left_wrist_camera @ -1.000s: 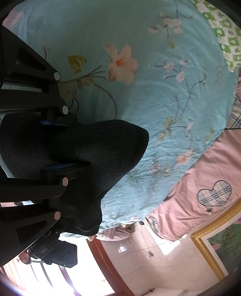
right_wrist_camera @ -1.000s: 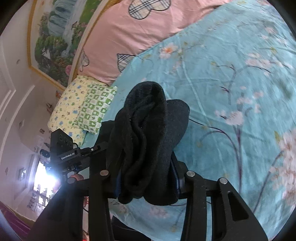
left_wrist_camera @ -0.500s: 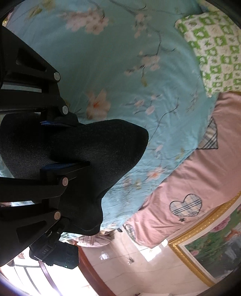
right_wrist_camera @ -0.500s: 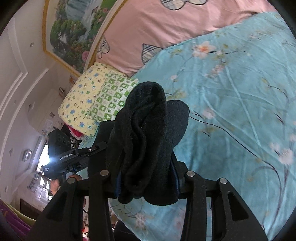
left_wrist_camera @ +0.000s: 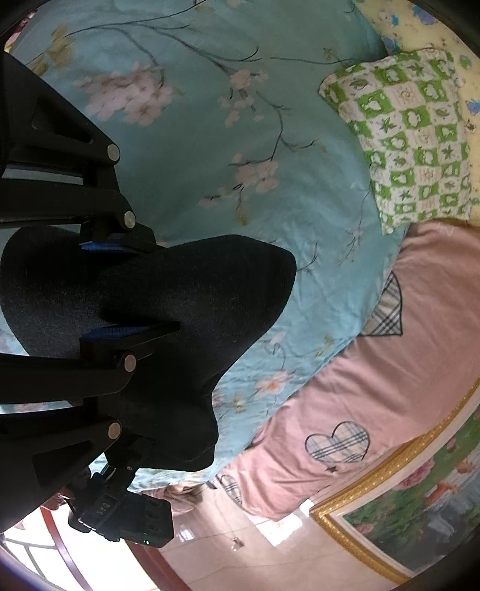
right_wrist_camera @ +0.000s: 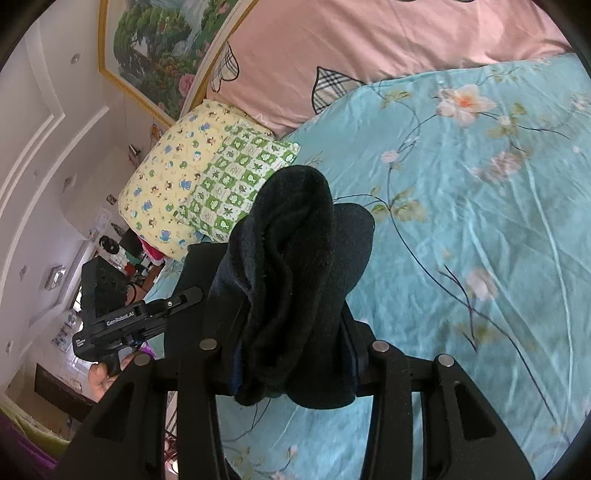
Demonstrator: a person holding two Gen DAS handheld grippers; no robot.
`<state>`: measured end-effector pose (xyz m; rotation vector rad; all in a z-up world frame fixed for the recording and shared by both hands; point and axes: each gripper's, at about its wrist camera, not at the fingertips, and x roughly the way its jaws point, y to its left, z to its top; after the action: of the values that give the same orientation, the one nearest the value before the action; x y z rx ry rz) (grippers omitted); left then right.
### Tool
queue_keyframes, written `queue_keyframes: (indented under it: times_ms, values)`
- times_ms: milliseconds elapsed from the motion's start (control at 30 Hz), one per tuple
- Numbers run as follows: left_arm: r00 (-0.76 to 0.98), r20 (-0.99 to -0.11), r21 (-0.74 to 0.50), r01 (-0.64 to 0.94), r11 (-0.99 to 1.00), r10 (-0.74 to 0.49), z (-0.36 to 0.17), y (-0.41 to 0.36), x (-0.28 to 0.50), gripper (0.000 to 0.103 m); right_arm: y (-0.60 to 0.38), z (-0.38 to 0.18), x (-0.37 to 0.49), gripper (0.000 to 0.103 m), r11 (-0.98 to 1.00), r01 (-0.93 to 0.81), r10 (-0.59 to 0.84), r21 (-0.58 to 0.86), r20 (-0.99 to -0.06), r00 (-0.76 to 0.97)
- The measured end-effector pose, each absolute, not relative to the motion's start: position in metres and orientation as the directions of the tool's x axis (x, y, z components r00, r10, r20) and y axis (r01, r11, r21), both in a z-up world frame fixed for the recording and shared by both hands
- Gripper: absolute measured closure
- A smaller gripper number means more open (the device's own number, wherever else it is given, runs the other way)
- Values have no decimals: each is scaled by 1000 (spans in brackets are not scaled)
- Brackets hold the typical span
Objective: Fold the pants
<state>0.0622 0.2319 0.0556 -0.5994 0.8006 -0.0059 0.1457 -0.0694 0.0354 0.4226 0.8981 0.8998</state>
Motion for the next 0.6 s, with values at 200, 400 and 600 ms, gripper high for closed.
queue_keyframes:
  times_ms: [200,400,600]
  values:
    - [713,-676,-487,-246,838,-184,59,249,75,74,-45,33,173,60,554,-518,829,652,-487,273]
    - [716,-681,-479,-278,833,-152,56,263,89,74,-24,29,198,60,538,-528,838,657,-486,249]
    - [712,-690,-474,-306,826,-132,46,277,103,74,-7,20,216,60,530,-530,841,662,-491,228]
